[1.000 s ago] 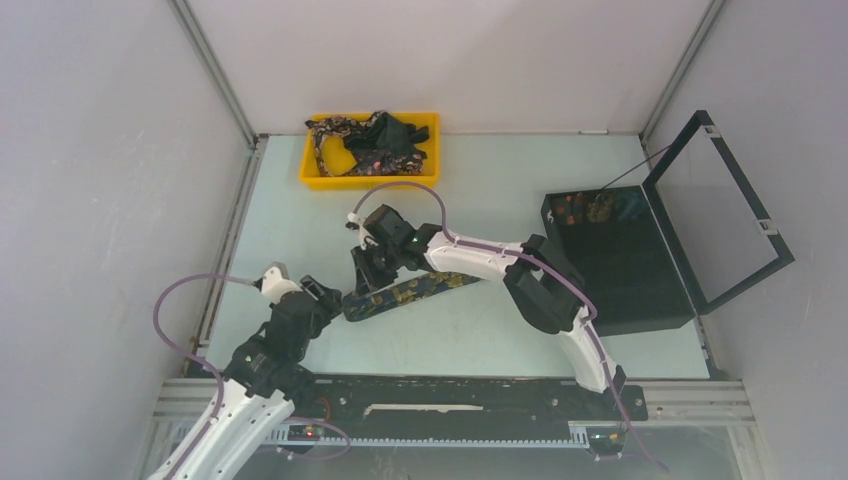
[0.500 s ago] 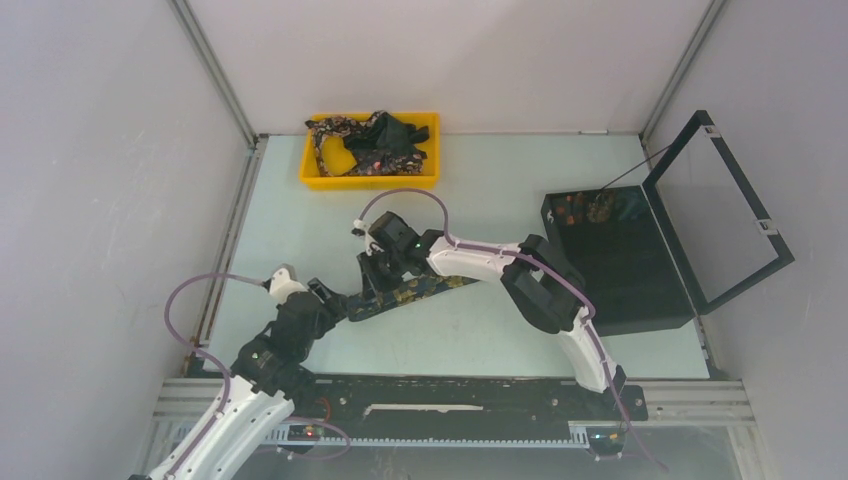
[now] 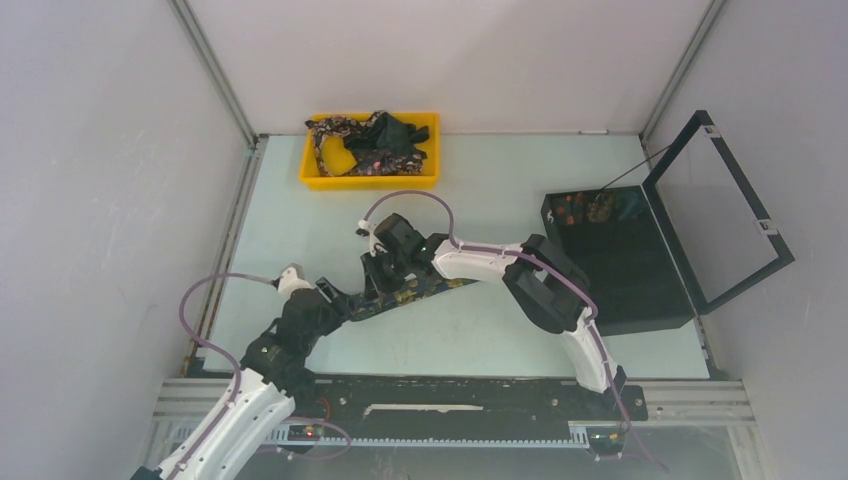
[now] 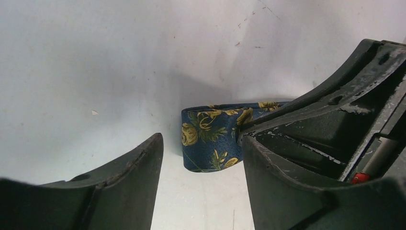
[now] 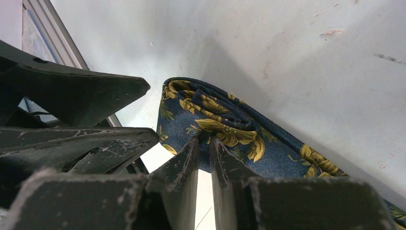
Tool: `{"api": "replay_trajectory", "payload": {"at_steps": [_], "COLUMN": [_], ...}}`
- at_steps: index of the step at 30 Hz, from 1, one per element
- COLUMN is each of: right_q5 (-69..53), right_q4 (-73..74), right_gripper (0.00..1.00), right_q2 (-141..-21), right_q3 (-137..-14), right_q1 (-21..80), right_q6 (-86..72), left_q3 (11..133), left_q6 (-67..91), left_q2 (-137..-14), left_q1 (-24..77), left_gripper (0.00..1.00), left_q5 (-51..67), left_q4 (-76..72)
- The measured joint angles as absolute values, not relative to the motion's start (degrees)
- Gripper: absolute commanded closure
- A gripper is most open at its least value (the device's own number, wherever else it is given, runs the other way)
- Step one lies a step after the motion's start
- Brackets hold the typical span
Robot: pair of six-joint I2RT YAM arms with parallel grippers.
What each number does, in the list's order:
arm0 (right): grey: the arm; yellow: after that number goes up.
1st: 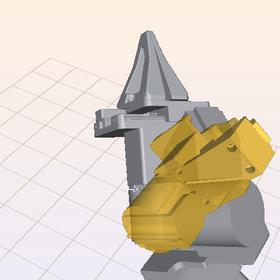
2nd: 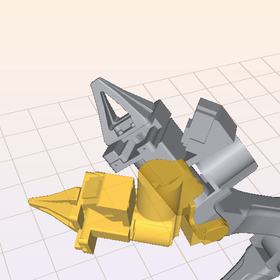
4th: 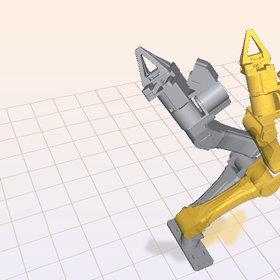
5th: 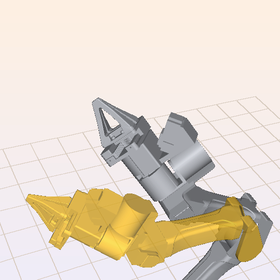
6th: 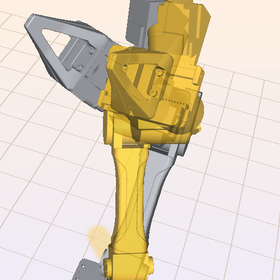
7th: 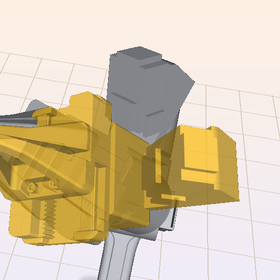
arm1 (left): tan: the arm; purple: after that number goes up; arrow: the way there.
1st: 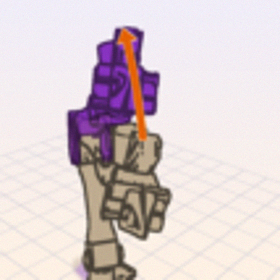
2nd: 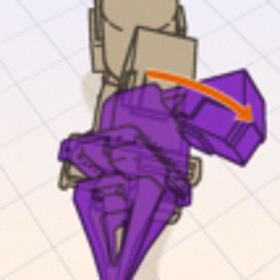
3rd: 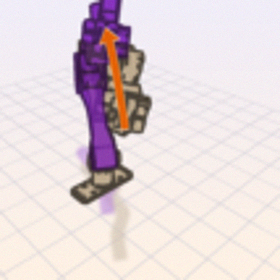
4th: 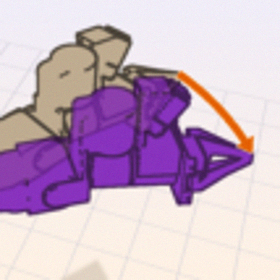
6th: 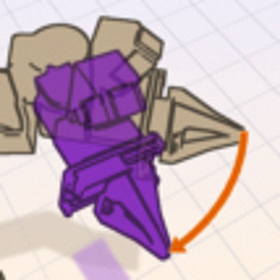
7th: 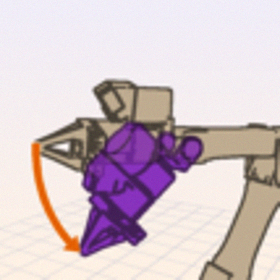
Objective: Roll the ties
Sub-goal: Roll the tie at the center of the board.
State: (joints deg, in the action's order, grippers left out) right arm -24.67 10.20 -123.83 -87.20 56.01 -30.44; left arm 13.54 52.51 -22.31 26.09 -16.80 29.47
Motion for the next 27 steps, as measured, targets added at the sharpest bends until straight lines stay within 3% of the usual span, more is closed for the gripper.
{"api": "replay_trajectory", "payload": {"at_steps": [27], "right_q5": [-25.32], "right_q4": [8.86], "right_gripper": [0.82], "right_q2": [-123.68], "right_q3": [-86.32], "right_q1": [55.57], "right_q6": [-30.63], "left_q3": [5.34], "left_q6": [52.64], "left_q2": [-26.61], "left_q1": [15.27], "left_gripper": [0.40], "left_q5": [-0.86], "left_q4": [15.20]}}
